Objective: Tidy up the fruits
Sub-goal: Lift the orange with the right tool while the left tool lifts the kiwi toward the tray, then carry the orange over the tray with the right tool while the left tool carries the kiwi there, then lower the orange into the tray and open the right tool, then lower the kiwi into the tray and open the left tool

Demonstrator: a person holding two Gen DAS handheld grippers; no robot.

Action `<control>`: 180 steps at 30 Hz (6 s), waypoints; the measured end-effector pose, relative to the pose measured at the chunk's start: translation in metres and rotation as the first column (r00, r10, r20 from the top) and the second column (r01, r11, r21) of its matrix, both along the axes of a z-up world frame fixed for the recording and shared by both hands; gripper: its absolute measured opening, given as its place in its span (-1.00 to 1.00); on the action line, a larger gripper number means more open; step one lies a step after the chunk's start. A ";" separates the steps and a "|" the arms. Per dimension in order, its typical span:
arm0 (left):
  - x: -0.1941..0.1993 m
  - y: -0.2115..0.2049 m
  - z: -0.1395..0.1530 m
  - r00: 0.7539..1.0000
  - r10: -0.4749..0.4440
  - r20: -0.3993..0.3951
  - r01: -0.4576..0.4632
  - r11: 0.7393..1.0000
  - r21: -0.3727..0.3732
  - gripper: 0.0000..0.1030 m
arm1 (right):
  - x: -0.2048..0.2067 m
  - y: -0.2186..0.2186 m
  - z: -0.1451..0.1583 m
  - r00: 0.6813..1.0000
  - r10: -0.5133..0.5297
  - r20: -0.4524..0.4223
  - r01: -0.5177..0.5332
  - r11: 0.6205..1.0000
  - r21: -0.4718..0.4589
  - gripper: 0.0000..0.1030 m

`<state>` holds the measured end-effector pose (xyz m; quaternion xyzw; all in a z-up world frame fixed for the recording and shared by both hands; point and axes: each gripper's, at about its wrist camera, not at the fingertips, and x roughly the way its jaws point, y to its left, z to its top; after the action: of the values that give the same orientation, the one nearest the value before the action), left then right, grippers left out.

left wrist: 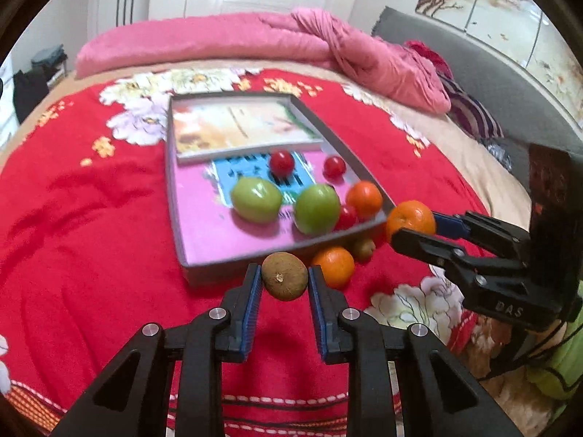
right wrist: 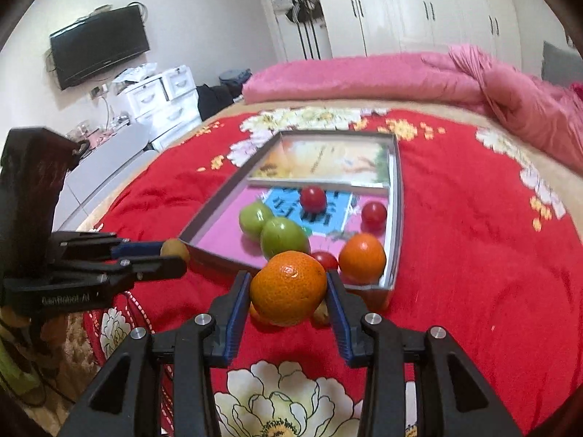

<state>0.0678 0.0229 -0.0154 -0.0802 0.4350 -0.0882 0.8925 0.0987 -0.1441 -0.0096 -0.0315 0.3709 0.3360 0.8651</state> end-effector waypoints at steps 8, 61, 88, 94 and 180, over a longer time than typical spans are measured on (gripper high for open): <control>0.000 0.021 0.008 0.997 0.063 0.042 -0.063 0.998 0.005 -0.49 | -0.003 0.004 0.009 0.997 0.014 0.080 -0.013 1.000 -0.014 -0.20; 0.048 0.023 -0.025 0.997 0.076 -0.013 -0.076 0.997 0.027 -0.49 | 0.035 -0.001 -0.001 0.988 -0.081 0.133 0.093 0.992 -0.088 -0.20; 0.054 0.025 -0.037 0.996 0.078 -0.048 -0.076 0.996 0.043 -0.49 | 0.035 0.007 -0.009 0.989 -0.066 0.135 0.083 0.989 -0.125 -0.20; 0.055 0.026 -0.038 0.996 0.076 -0.044 -0.074 0.996 0.051 -0.49 | 0.035 0.003 -0.011 0.989 -0.087 0.123 0.103 0.986 -0.133 -0.20; 0.055 0.026 -0.039 0.996 0.079 -0.047 -0.077 0.996 0.041 -0.46 | 0.032 0.030 -0.017 0.992 -0.018 0.127 0.030 0.996 -0.088 0.33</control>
<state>0.1227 0.0485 -0.0545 -0.0817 0.4546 -0.0429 0.8859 0.1308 -0.1145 -0.0266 -0.0870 0.3309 0.3059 0.8885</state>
